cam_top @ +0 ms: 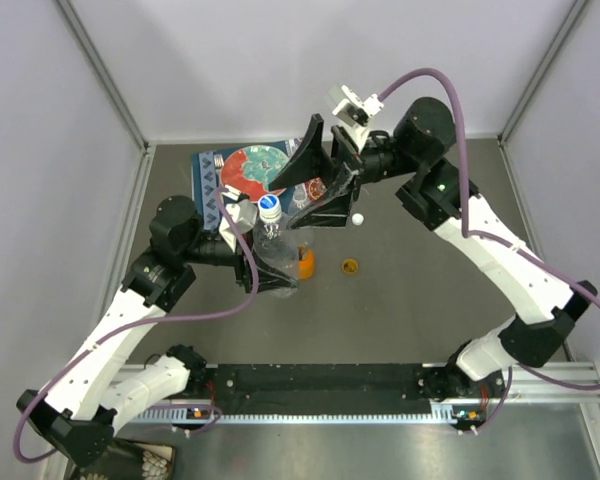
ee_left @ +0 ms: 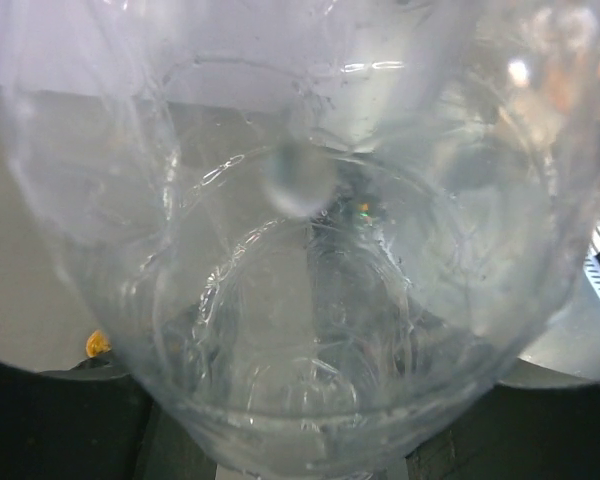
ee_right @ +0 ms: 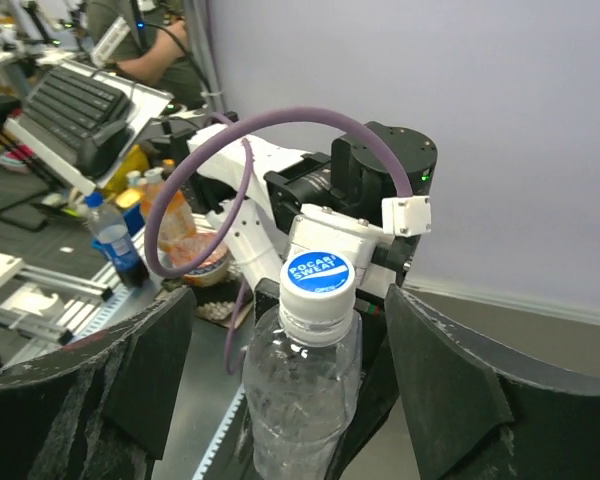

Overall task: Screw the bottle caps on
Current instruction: Screw the bottle cap onto the plastic bottle.

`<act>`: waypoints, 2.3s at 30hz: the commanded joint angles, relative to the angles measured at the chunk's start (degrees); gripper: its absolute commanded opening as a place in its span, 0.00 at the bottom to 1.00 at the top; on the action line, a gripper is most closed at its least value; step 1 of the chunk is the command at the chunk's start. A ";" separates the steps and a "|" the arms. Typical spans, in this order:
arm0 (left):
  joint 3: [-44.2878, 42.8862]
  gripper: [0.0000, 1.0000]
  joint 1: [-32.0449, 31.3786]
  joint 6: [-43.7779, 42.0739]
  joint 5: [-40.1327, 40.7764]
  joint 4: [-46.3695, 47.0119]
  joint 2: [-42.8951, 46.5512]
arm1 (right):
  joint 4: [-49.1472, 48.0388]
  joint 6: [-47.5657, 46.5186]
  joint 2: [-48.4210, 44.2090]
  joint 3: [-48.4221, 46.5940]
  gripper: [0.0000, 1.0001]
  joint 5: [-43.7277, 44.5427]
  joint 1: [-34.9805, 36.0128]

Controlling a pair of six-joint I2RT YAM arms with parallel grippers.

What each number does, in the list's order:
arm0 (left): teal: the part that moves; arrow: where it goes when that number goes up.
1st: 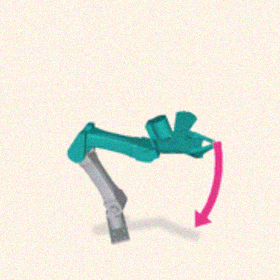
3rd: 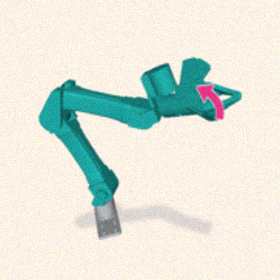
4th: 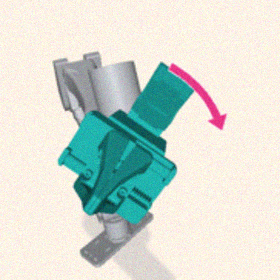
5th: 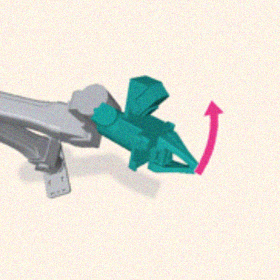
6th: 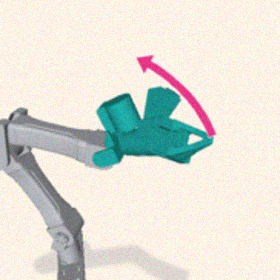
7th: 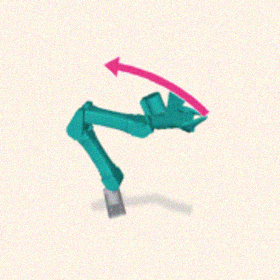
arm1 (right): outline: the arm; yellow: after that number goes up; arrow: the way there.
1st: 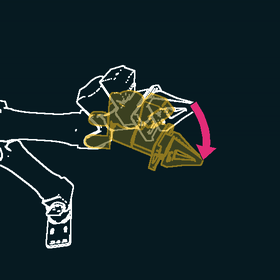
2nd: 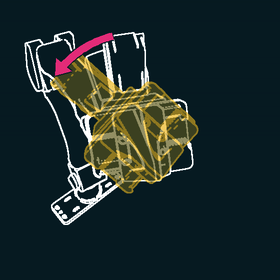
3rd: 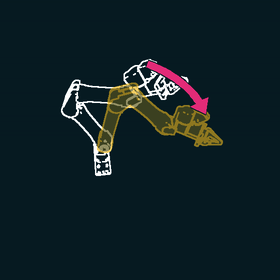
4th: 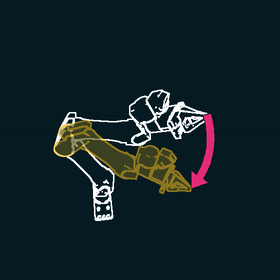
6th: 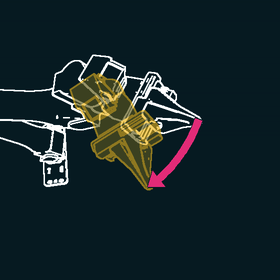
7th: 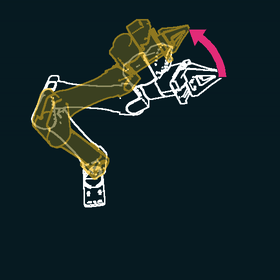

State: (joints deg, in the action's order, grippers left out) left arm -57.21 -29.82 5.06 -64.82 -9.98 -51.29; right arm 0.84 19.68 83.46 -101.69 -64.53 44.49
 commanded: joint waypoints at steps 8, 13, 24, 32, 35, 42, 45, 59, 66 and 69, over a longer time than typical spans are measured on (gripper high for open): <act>-1.15 0.17 -0.50 1.53 -3.39 4.26 -0.48 | -20.97 17.14 8.12 -5.01 0.69 -7.62 0.69; -0.89 0.17 -0.50 0.92 -1.89 3.92 -0.22 | -19.66 16.44 8.47 -5.36 0.56 -8.15 1.65; -1.41 0.16 -0.41 -3.47 7.85 0.58 0.75 | -7.99 9.25 7.60 -4.48 0.00 -5.44 1.65; -3.43 0.12 -0.24 -4.62 23.12 0.92 1.54 | 9.86 -4.19 3.47 0.78 0.00 7.56 1.74; -4.57 0.11 0.03 -4.01 29.89 1.89 1.80 | 14.17 -8.84 1.45 3.77 0.00 17.83 2.62; -7.65 0.11 0.56 -3.04 45.19 2.86 1.28 | 21.04 -13.19 2.14 6.24 0.00 50.10 11.40; -8.62 0.10 0.73 -2.34 48.98 2.77 1.45 | 21.83 -9.32 4.86 5.02 0.00 61.65 14.74; -7.04 0.08 1.61 -3.74 55.78 1.54 2.86 | 27.37 -11.06 6.64 -8.17 0.57 80.20 21.78; -4.93 0.09 2.14 -3.13 46.39 1.98 4.26 | 26.58 -12.04 -5.14 -4.49 0.71 57.80 12.75; -4.14 0.08 2.23 -1.99 36.13 2.68 4.18 | 24.21 -13.09 -8.48 -2.11 0.72 44.78 8.96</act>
State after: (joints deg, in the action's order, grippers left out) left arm -61.19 -27.88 1.28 -15.64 -13.63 -47.92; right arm 26.17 8.51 81.36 -105.62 -0.43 58.48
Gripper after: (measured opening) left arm 0.598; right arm 0.715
